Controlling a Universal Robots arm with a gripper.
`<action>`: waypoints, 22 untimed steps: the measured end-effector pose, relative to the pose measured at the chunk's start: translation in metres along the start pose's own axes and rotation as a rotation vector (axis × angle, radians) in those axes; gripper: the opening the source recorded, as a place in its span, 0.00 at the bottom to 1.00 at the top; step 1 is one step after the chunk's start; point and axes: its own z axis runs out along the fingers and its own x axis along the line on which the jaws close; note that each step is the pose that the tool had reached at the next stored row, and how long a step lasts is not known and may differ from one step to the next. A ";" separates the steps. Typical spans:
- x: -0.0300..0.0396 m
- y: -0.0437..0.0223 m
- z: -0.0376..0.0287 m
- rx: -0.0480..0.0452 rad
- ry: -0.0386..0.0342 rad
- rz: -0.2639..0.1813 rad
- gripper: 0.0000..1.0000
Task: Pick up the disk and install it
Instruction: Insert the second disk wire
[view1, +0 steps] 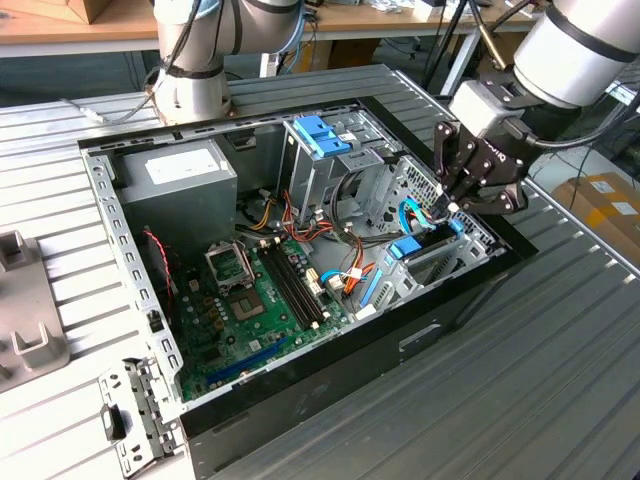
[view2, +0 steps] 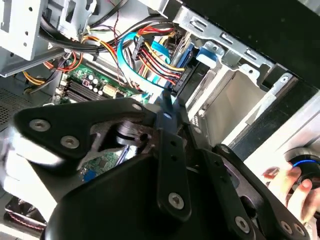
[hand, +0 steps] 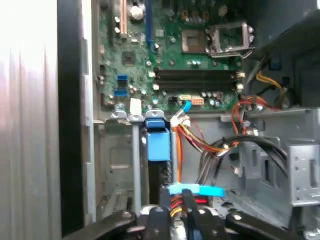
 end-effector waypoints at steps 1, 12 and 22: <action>0.0007 -0.0016 0.0074 -0.0107 -0.0010 0.001 0.10; 0.0044 -0.0066 0.0184 -0.0229 -0.0020 0.002 0.10; 0.0028 -0.0070 0.0010 -0.0230 -0.0025 0.002 0.10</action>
